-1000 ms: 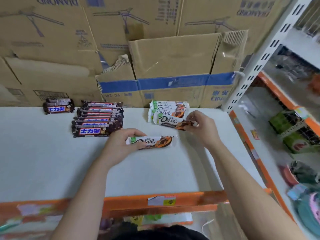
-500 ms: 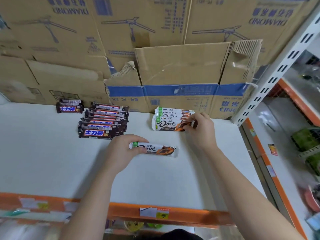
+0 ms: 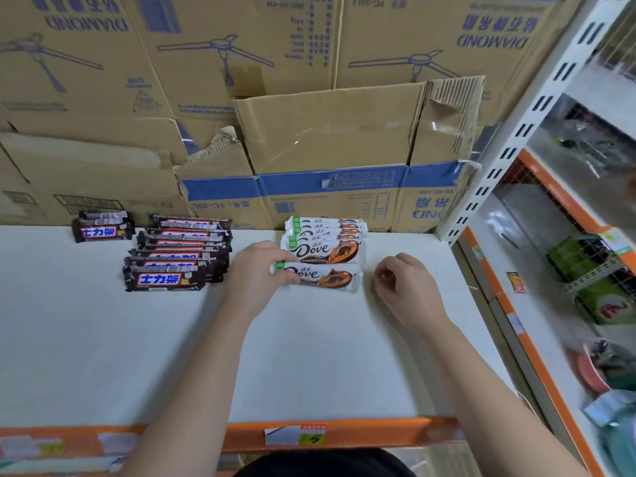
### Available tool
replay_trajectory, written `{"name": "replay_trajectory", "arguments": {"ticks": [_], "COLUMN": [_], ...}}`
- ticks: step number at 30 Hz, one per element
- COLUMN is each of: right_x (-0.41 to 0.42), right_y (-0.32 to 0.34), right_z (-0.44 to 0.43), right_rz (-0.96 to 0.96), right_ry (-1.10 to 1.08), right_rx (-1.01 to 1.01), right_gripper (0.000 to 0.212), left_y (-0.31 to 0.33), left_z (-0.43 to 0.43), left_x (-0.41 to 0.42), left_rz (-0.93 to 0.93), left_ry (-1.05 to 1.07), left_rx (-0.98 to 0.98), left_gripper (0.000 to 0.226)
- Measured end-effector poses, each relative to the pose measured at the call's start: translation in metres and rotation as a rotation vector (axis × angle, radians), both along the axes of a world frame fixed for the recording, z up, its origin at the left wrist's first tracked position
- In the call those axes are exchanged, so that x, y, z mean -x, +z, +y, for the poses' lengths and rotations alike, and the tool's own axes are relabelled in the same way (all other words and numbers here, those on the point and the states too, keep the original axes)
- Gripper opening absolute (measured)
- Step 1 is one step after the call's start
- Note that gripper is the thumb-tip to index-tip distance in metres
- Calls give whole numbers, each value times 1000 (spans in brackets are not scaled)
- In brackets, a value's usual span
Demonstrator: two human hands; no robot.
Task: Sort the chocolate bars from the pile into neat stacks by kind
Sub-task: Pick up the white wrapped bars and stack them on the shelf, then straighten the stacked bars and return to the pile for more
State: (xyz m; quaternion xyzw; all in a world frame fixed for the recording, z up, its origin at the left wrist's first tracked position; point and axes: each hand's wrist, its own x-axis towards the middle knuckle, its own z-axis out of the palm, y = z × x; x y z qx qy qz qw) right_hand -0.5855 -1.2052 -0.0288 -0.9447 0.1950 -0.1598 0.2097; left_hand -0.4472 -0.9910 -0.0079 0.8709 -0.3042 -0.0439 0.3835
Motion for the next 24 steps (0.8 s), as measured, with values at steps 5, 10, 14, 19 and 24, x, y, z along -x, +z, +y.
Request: {"name": "replay_trajectory", "arguments": {"ticks": [5,10,14,19,24], "right_x": [9,13,11,10,0], "right_y": [-8,-9,-9,-4,5], "right_z": [5,7,9,10,27], "right_rz": [-40,-82,-80,-62,-94], "right_ry": [7,11,-2,6,73], "right_rx": [31,48,54,21,-49], "right_gripper": [6,7,7,7,7], "left_y": [-3,-4,-4,-5,-4], "left_z": [-19,-24,-27,-25,6], "left_x": [0,-4,-6,-4,8], "left_rz": [-7,-58,-143,-242,-361], "left_ry": [36,86,126,161,235], "left_rx": [34,43,-31,-120,-149], "left_gripper": [33,29,28,31,20]}}
